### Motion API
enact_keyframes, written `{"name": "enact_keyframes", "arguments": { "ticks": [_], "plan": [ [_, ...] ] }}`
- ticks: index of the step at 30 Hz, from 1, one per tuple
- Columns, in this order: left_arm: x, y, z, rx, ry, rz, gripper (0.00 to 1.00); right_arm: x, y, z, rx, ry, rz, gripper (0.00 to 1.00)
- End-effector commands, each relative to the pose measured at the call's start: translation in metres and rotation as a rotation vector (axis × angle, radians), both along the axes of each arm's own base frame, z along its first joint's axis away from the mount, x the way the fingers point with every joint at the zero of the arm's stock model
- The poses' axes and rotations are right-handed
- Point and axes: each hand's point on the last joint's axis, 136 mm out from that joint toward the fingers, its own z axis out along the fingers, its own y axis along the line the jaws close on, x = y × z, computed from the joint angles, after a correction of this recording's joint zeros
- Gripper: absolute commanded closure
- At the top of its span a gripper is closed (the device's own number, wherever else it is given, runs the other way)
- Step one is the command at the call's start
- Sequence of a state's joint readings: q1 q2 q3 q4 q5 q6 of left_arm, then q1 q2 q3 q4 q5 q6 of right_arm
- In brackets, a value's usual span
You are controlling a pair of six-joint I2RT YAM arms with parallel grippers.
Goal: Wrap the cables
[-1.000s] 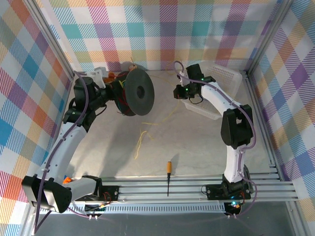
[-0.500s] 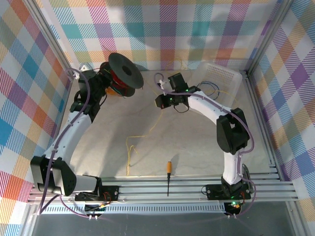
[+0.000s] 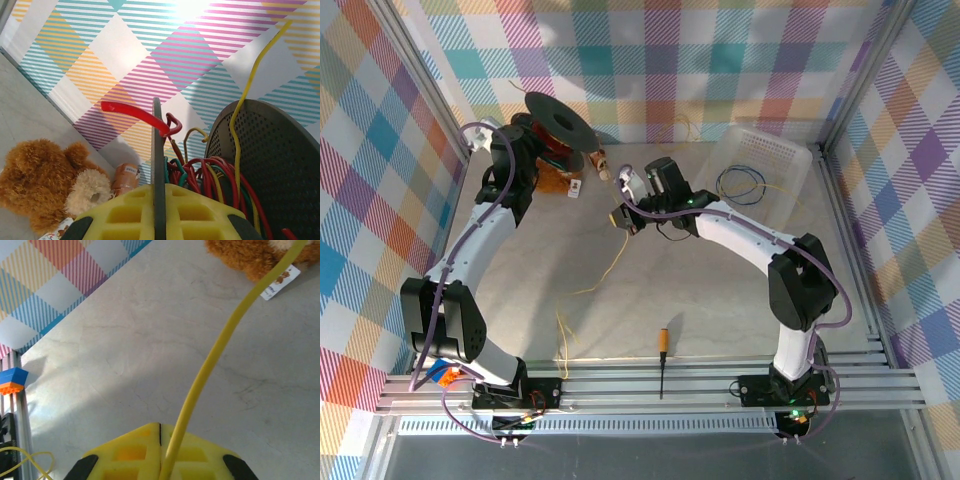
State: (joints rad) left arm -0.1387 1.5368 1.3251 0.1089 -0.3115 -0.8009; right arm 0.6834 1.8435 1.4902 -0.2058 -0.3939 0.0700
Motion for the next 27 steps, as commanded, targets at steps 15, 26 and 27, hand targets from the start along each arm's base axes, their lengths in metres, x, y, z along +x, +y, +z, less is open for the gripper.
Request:
{"name": "enact_keyframes", "arguments": {
  "ticks": [15, 26, 27],
  "plan": [
    [-0.053, -0.016, 0.159, -0.059, -0.311, -0.162, 1.0, 0.031, -0.056, 0.019, 0.027, -0.015, -0.214, 0.59],
    [-0.074, -0.02, 0.2, -0.154, -0.386, -0.223, 1.0, 0.026, -0.081, 0.015, 0.208, -0.028, -0.274, 0.01],
    [-0.077, -0.021, 0.204, -0.156, -0.389, -0.233, 1.0, 0.028, -0.082, 0.013, 0.222, -0.037, -0.284, 0.01]
  ]
}}
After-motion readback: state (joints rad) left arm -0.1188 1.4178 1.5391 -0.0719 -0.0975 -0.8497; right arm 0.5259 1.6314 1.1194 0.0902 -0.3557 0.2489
